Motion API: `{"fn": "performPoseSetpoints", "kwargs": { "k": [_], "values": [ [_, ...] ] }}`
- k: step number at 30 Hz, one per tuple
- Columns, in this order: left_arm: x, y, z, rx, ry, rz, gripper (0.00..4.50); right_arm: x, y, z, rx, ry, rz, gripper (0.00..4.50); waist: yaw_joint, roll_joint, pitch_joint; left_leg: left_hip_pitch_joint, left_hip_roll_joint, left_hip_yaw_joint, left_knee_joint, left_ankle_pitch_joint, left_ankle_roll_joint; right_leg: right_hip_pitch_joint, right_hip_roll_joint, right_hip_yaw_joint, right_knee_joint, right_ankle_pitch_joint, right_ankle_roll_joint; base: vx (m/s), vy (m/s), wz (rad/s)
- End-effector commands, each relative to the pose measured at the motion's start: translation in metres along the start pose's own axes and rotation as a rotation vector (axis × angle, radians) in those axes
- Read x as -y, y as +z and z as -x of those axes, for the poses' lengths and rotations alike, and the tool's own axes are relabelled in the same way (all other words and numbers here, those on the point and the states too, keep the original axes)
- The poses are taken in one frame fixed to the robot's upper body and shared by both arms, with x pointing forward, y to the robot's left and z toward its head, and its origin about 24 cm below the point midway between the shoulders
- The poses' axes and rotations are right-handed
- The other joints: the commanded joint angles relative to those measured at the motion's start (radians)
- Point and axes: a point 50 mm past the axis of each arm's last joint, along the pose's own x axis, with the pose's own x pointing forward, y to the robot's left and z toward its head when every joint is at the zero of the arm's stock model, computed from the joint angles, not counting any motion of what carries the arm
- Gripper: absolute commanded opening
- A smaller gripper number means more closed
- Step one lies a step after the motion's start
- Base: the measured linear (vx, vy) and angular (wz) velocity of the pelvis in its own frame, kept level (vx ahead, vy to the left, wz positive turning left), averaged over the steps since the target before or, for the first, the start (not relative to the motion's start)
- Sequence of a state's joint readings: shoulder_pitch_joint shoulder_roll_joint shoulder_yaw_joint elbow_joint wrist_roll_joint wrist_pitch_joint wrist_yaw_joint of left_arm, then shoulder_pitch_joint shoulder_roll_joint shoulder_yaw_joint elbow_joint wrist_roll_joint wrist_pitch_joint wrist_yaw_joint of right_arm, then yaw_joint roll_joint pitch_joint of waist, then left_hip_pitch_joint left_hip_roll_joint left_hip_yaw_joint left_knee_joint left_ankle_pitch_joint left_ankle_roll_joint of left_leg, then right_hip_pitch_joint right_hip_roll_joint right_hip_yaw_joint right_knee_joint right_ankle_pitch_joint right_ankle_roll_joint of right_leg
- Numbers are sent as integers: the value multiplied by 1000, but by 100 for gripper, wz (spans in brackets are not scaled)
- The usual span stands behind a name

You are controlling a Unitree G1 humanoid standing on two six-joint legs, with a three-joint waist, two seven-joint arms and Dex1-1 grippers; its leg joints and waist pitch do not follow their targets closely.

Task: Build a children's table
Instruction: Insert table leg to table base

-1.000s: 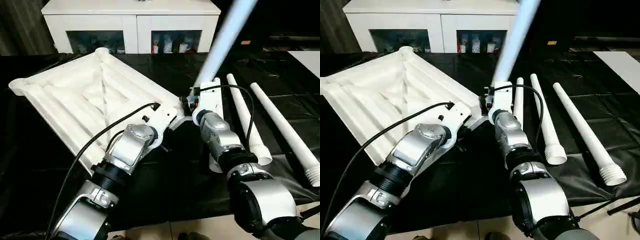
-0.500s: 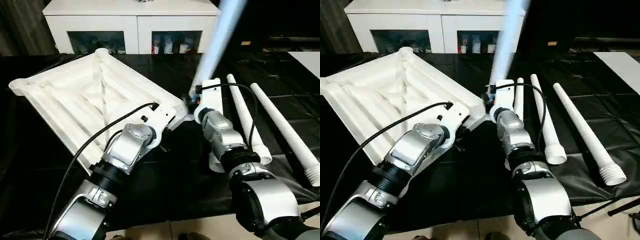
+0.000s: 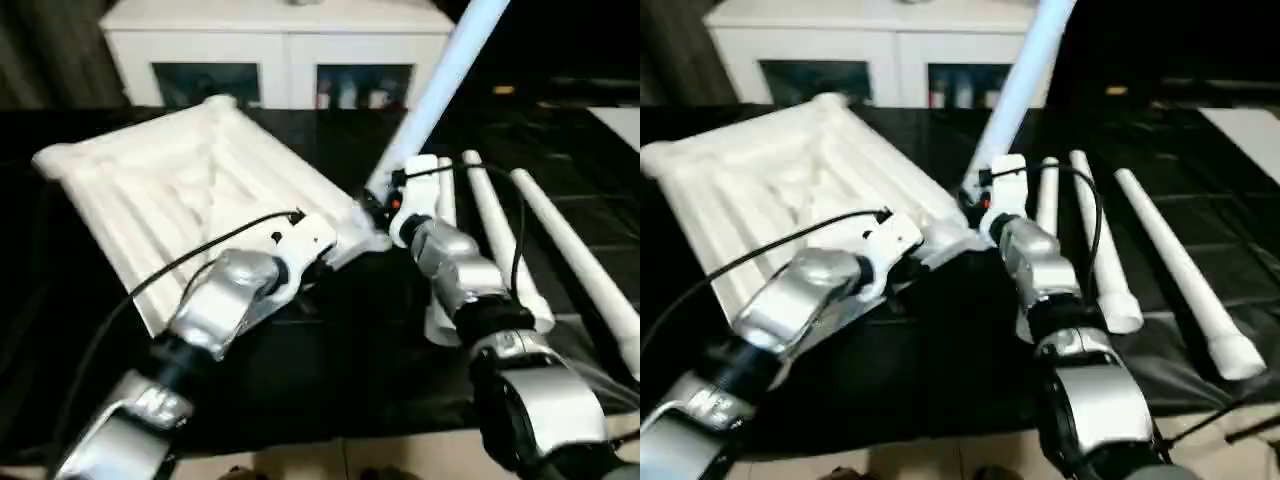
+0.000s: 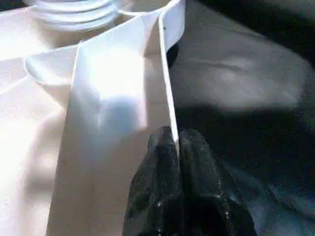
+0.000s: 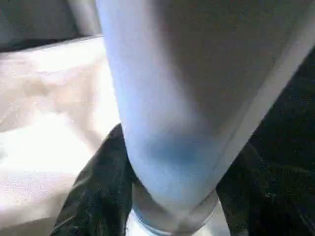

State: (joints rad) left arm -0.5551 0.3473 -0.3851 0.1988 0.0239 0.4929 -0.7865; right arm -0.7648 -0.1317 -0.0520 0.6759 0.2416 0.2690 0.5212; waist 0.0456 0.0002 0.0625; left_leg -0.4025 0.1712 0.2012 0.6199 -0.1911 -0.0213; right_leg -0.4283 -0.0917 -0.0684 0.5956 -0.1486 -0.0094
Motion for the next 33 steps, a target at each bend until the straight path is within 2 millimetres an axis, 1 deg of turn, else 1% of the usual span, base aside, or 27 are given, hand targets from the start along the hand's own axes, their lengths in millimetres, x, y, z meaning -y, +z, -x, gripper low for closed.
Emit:
{"fn": "performPoseSetpoints", "kwargs": {
  "k": [1, 2, 3, 4, 5, 6, 7, 9, 10, 11, 12, 13, 14, 15, 16, 17, 18, 19, 23, 24, 26, 28, 29, 30, 31, 32, 33],
  "values": [
    [9, 35, 8, 164, -98, -170, 0, 2, 21, 10, 40, 85, 10, 192, 0, 9, -88, 47, 64, -24, -73, -71, 92, 61, -48, 40, -32, -12, -282, 0, 0, 0],
    [11, 31, 12, 151, -129, -178, 0, 4, 25, 18, 36, 129, 7, 192, 9, 12, -86, 53, 61, -18, -74, -74, 71, 53, -43, 41, -30, -19, -276, 0, 0, 0],
    [11, 25, 18, 124, -150, -205, 0, 9, 29, 34, 13, 193, 12, 192, 12, 8, -83, 52, 61, -16, -78, -101, 57, 53, -44, 42, -34, -47, -267, 0, 0, 0],
    [11, 22, 20, 110, -158, -222, 0, 13, 29, 43, -6, 216, 11, 192, 16, 7, -83, 52, 61, -18, -78, -114, 51, 56, -45, 43, -35, -60, -259, 0, 0, 0],
    [11, 22, 20, 110, -158, -222, 0, 13, 29, 43, -6, 216, 11, 192, 18, 7, -81, 50, 63, -18, -80, -125, 38, 55, -49, 45, -35, -78, -250, 0, 0, 0],
    [12, 20, 23, 107, -174, -237, 0, 16, 28, 51, -21, 240, 5, 192, 19, 4, -79, 50, 61, -16, -82, -149, 20, 54, -50, 46, -41, -120, -242, 0, 0, 0],
    [15, 18, 26, 112, -213, -249, 0, 20, 26, 61, -28, 273, -2, 192, 19, 1, -79, 49, 60, -17, -82, -174, 9, 56, -54, 49, -46, -154, -234, 0, 0, 0],
    [16, 16, 29, 114, -230, -252, 0, 21, 23, 74, -49, 326, -20, 192, 17, -4, -76, 43, 61, -19, -84, -189, 2, 58, -58, 50, -50, -194, -224, 0, 0, 0],
    [16, 15, 29, 111, -229, -254, 0, 20, 20, 82, -76, 357, -28, 192, 17, -5, -75, 44, 59, -19, -84, -194, 4, 60, -56, 50, -54, -209, -217, 0, 0, 0],
    [15, 14, 30, 104, -224, -261, 0, 17, 16, 91, -119, 410, -37, 191, 21, -4, -77, 47, 62, -19, -83, -197, 3, 58, -58, 51, -53, -215, -214, 0, 0, 0],
    [15, 13, 29, 96, -221, -262, 0, 15, 12, 97, -155, 439, -42, 191, 20, -6, -75, 46, 62, -20, -84, -201, 6, 56, -56, 51, -56, -239, -204, 0, 0, 0],
    [15, 13, 29, 94, -220, -261, 0, 15, 10, 98, -164, 445, -43, 191, 20, -6, -75, 46, 62, -20, -84, -201, 6, 56, -56, 51, -56, -239, -204, 0, 0, 0],
    [16, 12, 29, 90, -220, -261, 0, 14, 7, 103, -194, 465, -54, 191, 13, -10, -74, 38, 61, -23, -85, -210, 3, 59, -59, 49, -59, -275, -195, 0, 0, 0],
    [16, 12, 29, 87, -218, -259, 0, 13, 5, 107, -209, 483, -63, 191, 9, -10, -72, 41, 62, -24, -85, -231, 0, 54, -59, 49, -64, -311, -190, 0, 0, 0],
    [16, 11, 29, 87, -220, -260, 0, 12, 4, 110, -226, 489, -72, 191, 7, -12, -72, 39, 61, -25, -85, -237, -1, 57, -61, 50, -67, -335, -181, 0, 0, 0],
    [16, 11, 29, 87, -220, -260, 0, 12, 4, 110, -226, 489, -72, 191, 7, -12, -72, 39, 61, -25, -85, -237, -1, 57, -61, 50, -67, -335, -181, 0, 0, 0],
    [17, 11, 29, 84, -227, -259, 0, 14, -1, 114, -254, 485, -73, 191, 4, -12, -71, 40, 61, -27, -85, -245, -9, 53, -61, 49, -70, -364, -174, 0, 0, 0],
    [18, 11, 29, 82, -231, -258, 0, 17, -4, 114, -270, 473, -66, 191, 4, -13, -72, 41, 62, -27, -84, -243, -10, 51, -60, 49, -69, -359, -176, 0, 0, 0],
    [18, 11, 28, 82, -235, -261, 0, 20, -8, 114, -298, 441, -27, 191, 1, -14, -72, 40, 61, -26, -83, -236, -8, 50, -59, 49, -69, -348, -184, 0, 0, 0],
    [18, 11, 28, 82, -236, -261, 0, 21, -9, 113, -302, 434, -21, 191, 0, -13, -73, 40, 61, -25, -82, -227, -7, 50, -59, 49, -67, -334, -188, 0, 0, 0],
    [18, 12, 27, 86, -233, -266, 0, 27, -10, 106, -296, 351, 29, 191, -1, -13, -75, 40, 60, -25, -81, -213, -6, 51, -60, 48, -65, -320, -193, 0, 0, 0],
    [18, 12, 27, 86, -231, -267, 0, 29, -9, 102, -282, 316, 44, 191, -1, -13, -77, 41, 59, -23, -79, -192, -3, 50, -57, 49, -62, -290, -201, 0, 0, 0],
    [18, 12, 27, 86, -230, -267, 0, 29, -9, 101, -275, 312, 43, 191, -1, -13, -77, 41, 59, -23, -79, -192, -3, 50, -57, 49, -62, -290, -201, 0, 0, 0],
    [18, 12, 27, 84, -229, -267, 0, 29, -7, 96, -248, 287, 55, 191, 0, -11, -78, 39, 59, -23, -78, -181, 7, 54, -57, 49, -59, -266, -205, 0, 0, 0],
    [18, 12, 27, 84, -229, -266, 0, 29, -7, 96, -246, 284, 56, 191, -2, -14, -79, 36, 58, -23, -78, -175, 10, 55, -57, 48, -57, -258, -206, 0, 0, 0],
    [18, 12, 27, 87, -228, -269, 0, 29, -6, 95, -240, 282, 55, 191, -4, -14, -80, 34, 58, -24, -78, -162, 14, 58, -56, 47, -54, -243, -208, 0, 0, 0],
    [18, 12, 26, 99, -218, -273, 0, 30, -6, 94, -230, 276, 54, 191, -5, -13, -80, 37, 58, -23, -76, -158, 20, 57, -57, 47, -53, -232, -215, 0, 0, 0]
  ]
}}
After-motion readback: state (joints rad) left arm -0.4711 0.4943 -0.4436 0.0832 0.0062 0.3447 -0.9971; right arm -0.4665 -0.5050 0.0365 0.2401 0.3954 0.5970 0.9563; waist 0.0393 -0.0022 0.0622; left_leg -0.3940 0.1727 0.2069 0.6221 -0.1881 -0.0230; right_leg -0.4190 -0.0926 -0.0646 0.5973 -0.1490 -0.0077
